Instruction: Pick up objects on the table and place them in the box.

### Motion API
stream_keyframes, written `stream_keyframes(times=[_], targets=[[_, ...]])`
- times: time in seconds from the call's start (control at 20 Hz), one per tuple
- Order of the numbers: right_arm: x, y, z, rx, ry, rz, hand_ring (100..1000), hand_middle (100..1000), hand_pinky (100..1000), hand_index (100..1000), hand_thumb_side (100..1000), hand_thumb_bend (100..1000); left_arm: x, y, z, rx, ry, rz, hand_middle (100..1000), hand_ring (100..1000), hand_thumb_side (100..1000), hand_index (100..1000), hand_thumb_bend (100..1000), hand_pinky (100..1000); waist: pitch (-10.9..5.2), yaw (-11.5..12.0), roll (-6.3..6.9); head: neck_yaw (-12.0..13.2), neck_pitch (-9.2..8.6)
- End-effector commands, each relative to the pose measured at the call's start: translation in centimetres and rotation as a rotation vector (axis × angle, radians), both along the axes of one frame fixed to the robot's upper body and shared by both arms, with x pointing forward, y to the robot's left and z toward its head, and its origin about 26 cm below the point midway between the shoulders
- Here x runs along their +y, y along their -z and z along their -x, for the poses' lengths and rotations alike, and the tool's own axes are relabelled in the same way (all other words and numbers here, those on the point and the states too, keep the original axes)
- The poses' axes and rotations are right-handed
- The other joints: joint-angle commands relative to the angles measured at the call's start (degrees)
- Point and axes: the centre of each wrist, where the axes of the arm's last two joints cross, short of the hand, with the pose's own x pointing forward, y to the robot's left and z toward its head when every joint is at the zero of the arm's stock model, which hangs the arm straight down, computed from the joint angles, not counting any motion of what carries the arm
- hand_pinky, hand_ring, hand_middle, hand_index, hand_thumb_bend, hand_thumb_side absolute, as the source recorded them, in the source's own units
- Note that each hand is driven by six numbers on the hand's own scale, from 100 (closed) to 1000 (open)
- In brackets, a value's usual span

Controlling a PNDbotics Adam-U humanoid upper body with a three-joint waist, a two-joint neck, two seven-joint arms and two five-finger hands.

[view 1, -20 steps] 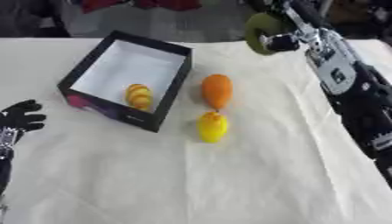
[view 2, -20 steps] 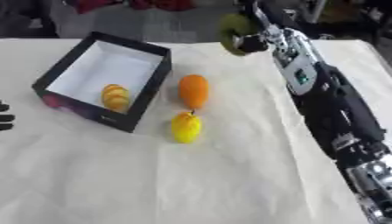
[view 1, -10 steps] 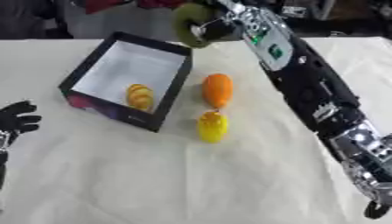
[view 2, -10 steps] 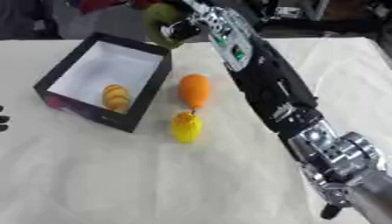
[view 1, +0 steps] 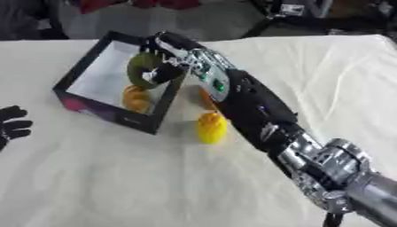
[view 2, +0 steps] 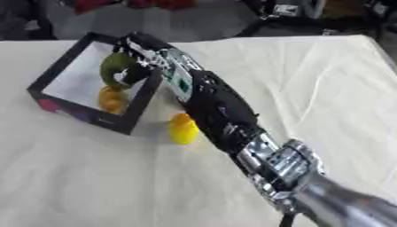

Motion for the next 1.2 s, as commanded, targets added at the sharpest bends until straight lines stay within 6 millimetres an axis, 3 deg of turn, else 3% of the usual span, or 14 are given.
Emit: stream_keyframes(times=[0.05, 0.2, 0.4, 0.7, 0.75, 0.8, 0.95, 1.2], targets=[[0.8, -2.1, 0.0, -0.102, -0.017, 0.028, 791, 823, 752, 942, 632, 520, -0.1, -1.0, -0.2, -0.033, 0.015, -0.007, 732, 728, 910, 825, 406, 741, 0.32, 0.1, 0.71, -0.3, -0.04], [1.0, -2.8, 0.2, -0.152, -0.03, 0.044, 813, 860, 770, 957, 657, 528, -0.1, -1.0, -0.2, -0.032, 0.015, -0.007, 732, 728, 910, 825, 406, 741, 0.29, -0.1, 0.63, -0.3, -0.04], [-0.2, -4.2, 0.5, -0.156, -0.056, 0.008, 788, 829, 751, 946, 576, 446, 0.2, -0.8, -0.1, -0.026, 0.0, -0.007, 732, 728, 911, 825, 406, 741, 0.12, -1.0, 0.46, 0.4, -0.04], [-6.1, -6.3, 1.3, -0.072, -0.006, -0.031, 785, 818, 745, 944, 538, 393, 0.9, -0.5, 0.2, -0.017, -0.034, -0.014, 732, 730, 911, 825, 406, 741, -0.5, -2.8, -0.12, 1.9, -0.04], [-7.0, -6.3, 1.6, -0.059, 0.015, -0.035, 785, 819, 745, 945, 452, 316, 1.0, -0.5, 0.2, -0.017, -0.039, -0.015, 732, 730, 908, 825, 409, 741, -0.56, -3.0, -0.2, 2.0, -0.04], [-8.0, -6.2, 1.8, -0.045, 0.037, -0.038, 785, 819, 745, 945, 537, 395, 1.1, -0.5, 0.2, -0.017, -0.042, -0.015, 732, 730, 911, 825, 406, 741, -0.6, -3.2, -0.25, 2.2, -0.04], [-10.4, -5.6, 2.2, 0.006, 0.095, -0.022, 790, 823, 751, 948, 540, 398, 1.2, -0.5, 0.3, -0.017, -0.047, -0.018, 732, 731, 911, 825, 405, 742, -0.68, -3.7, -0.22, 2.7, -0.04], [-13.4, -2.8, 2.2, 0.165, 0.143, 0.063, 794, 831, 758, 952, 541, 403, 1.3, -0.5, 0.3, -0.018, -0.053, -0.017, 733, 732, 911, 825, 405, 742, -0.83, -4.0, 0.06, 3.1, -0.04]])
